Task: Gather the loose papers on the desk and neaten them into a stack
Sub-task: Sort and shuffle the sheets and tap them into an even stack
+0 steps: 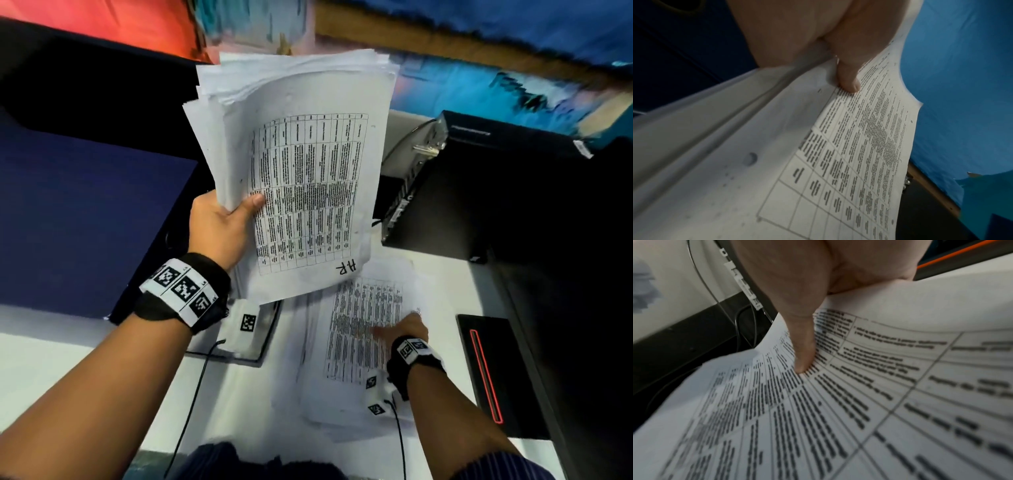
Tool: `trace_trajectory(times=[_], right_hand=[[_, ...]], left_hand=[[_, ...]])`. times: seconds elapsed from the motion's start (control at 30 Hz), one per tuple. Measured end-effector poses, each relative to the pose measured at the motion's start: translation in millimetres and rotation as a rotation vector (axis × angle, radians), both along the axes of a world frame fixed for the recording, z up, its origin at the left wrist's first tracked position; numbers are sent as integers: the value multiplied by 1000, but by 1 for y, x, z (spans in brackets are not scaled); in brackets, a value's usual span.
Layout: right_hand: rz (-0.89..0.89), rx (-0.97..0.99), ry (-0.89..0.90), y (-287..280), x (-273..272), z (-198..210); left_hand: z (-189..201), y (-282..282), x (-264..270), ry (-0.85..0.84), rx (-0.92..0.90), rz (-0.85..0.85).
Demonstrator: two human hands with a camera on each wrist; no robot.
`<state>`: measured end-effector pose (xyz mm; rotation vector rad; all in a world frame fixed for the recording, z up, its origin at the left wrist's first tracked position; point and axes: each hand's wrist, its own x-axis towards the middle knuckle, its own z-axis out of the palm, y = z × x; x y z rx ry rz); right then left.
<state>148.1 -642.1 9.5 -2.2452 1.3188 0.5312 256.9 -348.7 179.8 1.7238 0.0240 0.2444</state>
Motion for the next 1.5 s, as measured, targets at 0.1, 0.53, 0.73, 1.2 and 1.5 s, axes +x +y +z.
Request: trace_trajectory(times=[0.1,0.53,0.73,1.2,1.5], right_hand=[[-32,77,-168,-1,-7,10],[-20,-174,-826,-64,-44,198],[-97,230,-830,-44,-24,151],[190,314,-421,63,26,8],[-94,-108,-58,14,-33,-14]], left_hand=[[-5,4,2,80,12,14],[-104,-31,-16,750,610,-309],[-118,-29,-21,732,598,-327],[-120,-50,-36,660,703,-299],[-68,0,-5,377,434,-178]])
